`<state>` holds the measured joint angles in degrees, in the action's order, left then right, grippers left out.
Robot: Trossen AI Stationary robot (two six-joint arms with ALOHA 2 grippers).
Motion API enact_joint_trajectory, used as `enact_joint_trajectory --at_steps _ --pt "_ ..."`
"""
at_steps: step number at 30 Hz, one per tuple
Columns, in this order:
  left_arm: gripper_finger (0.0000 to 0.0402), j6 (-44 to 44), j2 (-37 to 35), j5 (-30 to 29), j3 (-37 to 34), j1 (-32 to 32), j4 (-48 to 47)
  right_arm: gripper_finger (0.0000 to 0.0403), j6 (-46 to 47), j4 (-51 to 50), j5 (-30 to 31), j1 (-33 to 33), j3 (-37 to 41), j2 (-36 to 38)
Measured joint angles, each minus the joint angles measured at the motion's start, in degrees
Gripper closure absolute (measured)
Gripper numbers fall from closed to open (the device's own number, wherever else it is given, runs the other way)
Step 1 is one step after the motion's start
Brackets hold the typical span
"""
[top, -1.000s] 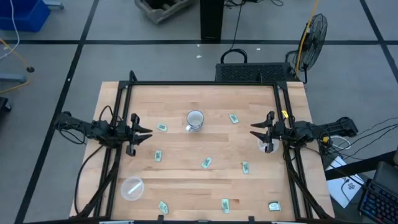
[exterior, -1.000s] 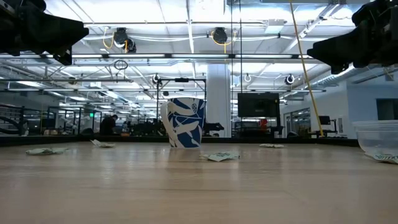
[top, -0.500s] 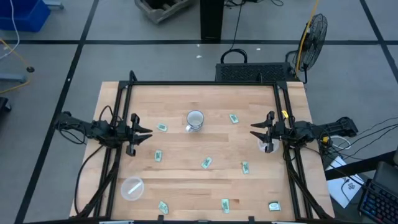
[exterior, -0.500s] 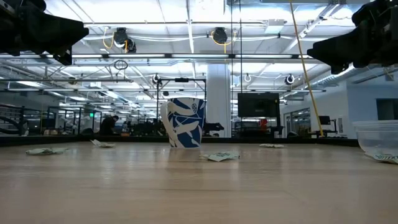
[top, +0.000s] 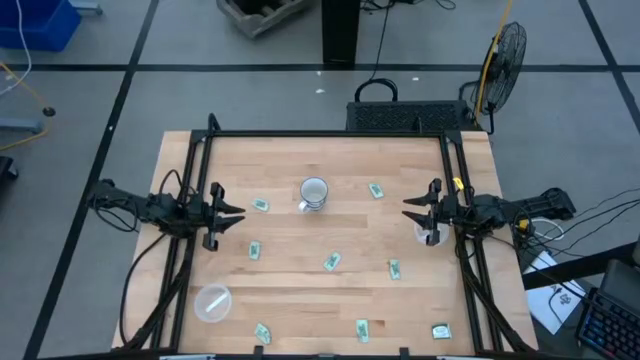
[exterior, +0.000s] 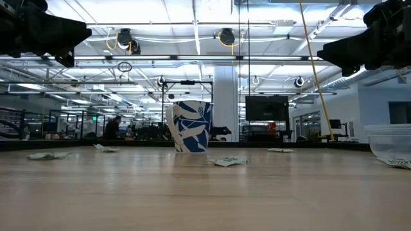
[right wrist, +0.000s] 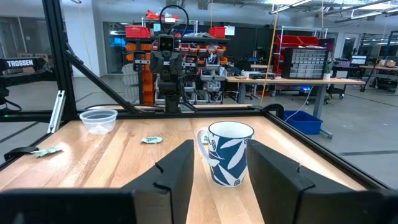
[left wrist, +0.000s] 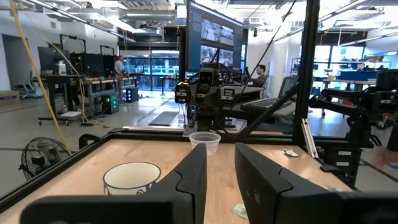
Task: Pick and place Stevia / Truvia into bins
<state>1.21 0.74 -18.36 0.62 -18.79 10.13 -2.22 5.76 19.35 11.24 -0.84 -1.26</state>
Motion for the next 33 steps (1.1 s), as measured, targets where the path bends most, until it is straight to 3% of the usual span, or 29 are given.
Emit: enact_joint_trajectory --at_steps 23,33 --pt "0.0314 0.0 0.0 0.0 0.0 0.0 0.0 0.0261 0.0 0.0 0.0 0.0 0.0 0.0" --pt "0.0314 -4.4 0.0 0.3 0.0 0.0 0.0 0.0261 1.0 0.0 0.0 0.0 0.0 0.0"
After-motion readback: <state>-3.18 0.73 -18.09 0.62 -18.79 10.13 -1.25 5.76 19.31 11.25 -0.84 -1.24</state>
